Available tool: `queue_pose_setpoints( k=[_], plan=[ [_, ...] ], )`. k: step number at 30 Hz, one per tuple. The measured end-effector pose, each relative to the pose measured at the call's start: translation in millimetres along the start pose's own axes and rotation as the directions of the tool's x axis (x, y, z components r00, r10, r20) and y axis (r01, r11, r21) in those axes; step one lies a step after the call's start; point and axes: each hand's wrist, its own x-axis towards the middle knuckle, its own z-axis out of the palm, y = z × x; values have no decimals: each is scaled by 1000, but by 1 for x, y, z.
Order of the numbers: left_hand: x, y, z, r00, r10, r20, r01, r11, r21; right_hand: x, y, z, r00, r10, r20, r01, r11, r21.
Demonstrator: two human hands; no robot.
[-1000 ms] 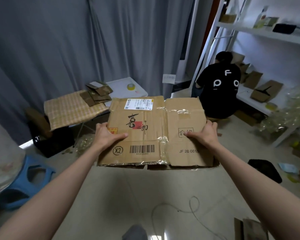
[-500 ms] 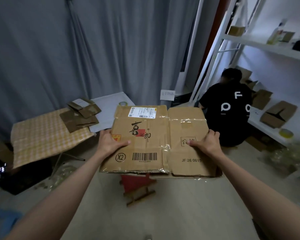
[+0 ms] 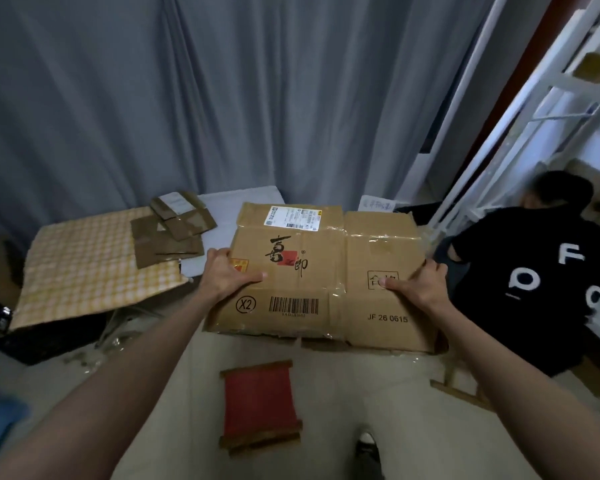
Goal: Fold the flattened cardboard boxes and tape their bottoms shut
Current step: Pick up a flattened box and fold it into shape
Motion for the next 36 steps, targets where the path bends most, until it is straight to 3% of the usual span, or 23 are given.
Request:
queue_pose_setpoints(
  k=[6, 12, 18, 22, 26, 36],
  plan=[
    [46, 27, 36, 974, -183, -136, 175, 982, -73, 140, -25, 12, 968, -187, 167, 198, 979, -55],
    [66, 42, 39, 895, -353, -273, 330, 935, -128, 232, -76, 44, 875, -353, 331, 417, 897, -146],
    [106, 32, 21, 818, -447, -363, 399, 894, -202, 292, -139, 97, 759, -465, 456, 547, 835, -58],
    [154, 10, 18, 782, -493, -381, 425, 869, -252, 346, -174, 150, 740, -412, 532, 522, 850, -69],
    [211, -9, 15, 756, -519, -398, 431, 853, -294, 381, -214, 183, 744, -434, 508, 520, 853, -32],
    [319, -34, -12, 749, -538, -386, 458, 842, -285, 439, -273, 244, 747, -385, 542, 428, 902, 51]
  ],
)
